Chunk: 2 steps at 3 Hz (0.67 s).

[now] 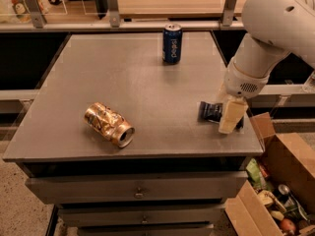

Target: Move rxbar blueberry near orange can

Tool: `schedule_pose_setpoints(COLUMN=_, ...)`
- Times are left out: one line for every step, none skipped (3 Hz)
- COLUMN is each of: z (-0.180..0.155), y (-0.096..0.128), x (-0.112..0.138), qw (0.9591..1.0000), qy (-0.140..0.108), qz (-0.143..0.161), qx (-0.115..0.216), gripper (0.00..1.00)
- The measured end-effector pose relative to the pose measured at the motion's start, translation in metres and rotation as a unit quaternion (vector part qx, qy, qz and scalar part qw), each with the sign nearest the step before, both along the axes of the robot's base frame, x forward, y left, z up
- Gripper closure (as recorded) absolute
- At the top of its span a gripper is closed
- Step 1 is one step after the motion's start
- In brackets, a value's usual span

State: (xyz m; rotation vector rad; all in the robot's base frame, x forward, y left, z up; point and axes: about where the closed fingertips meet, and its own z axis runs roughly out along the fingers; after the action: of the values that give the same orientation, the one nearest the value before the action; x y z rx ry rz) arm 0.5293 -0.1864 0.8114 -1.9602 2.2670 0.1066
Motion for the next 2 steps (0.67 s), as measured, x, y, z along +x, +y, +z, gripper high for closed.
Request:
schedule_pose_setpoints(z=0.009, y=0.0, x=0.0, qw=1.0, qy=0.0, qz=0.0, qx=0.0, gripper=0.86)
schedule_pose_setpoints(z=0.0116, y=0.0003, x=0.0002, qw=1.0, qy=0.0, qz=0.0, qx=0.0, gripper=1.0)
